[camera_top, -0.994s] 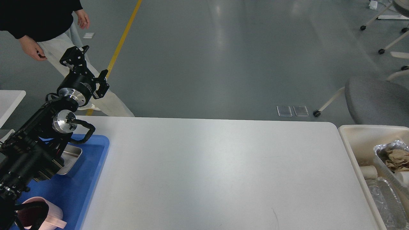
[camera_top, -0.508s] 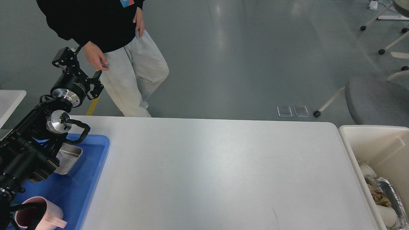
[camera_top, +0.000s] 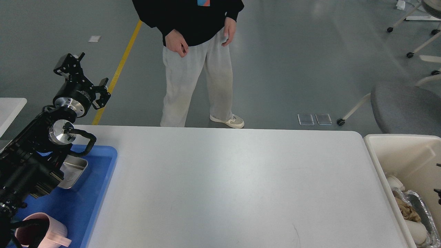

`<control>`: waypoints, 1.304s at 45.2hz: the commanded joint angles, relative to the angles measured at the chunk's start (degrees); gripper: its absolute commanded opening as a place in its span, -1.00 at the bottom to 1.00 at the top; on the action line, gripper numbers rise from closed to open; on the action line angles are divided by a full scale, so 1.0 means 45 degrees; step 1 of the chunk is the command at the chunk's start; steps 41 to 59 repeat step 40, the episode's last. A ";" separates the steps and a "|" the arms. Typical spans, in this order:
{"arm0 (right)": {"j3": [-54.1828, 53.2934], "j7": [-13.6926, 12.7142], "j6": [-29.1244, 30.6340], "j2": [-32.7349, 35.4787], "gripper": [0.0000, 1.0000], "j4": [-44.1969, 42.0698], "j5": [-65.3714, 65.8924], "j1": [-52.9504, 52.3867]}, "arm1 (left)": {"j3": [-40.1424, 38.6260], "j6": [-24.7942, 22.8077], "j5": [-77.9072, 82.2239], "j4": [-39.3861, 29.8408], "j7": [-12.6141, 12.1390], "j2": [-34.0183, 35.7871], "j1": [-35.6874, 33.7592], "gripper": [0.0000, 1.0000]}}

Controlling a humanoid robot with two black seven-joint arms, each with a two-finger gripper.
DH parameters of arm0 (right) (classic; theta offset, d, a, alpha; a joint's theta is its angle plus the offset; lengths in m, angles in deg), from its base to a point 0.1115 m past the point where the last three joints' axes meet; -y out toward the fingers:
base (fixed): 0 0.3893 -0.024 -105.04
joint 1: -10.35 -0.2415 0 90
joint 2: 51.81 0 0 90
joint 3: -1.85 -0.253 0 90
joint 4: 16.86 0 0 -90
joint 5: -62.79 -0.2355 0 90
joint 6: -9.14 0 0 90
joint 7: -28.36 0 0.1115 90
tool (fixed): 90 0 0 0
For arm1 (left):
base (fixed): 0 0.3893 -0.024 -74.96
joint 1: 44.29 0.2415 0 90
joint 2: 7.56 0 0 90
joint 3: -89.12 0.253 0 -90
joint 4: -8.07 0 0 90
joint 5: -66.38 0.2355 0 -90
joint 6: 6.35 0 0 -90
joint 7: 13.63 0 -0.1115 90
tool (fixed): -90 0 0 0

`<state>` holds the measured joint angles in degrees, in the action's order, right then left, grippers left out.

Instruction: Tidy desktop

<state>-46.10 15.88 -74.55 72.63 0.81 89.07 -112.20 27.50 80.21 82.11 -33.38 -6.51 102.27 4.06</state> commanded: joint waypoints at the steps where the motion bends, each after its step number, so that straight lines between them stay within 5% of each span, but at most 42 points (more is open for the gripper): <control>1: -0.0047 0.0018 -0.0582 -0.0992 0.62 0.0017 0.0000 -0.1007 | 0.0001 0.0002 0.0002 0.0012 -0.0001 -0.0013 0.0000 0.92; 17: -0.1725 0.0565 -0.1950 -0.3844 0.62 0.0056 0.0000 -0.3449 | -0.0272 -0.0056 -0.0426 0.0012 0.0019 -0.0052 0.0097 0.92; 28: -0.3679 0.2361 -0.1970 -0.5270 0.63 0.0076 0.0000 -0.3509 | -0.0409 -0.0251 -0.1950 0.0012 0.0077 -0.0110 0.0292 0.94; 39: -0.4910 0.3670 -0.1892 -0.6345 0.65 0.0115 -0.0019 -0.3489 | -0.0936 -0.1988 -0.2205 0.0012 0.0214 -0.0169 0.0897 0.95; 59: -0.4949 0.3729 -0.1892 -0.6423 0.67 0.0115 -0.0019 -0.3489 | -0.1014 -0.2164 -0.2205 0.0012 0.0195 -0.0188 0.0995 0.96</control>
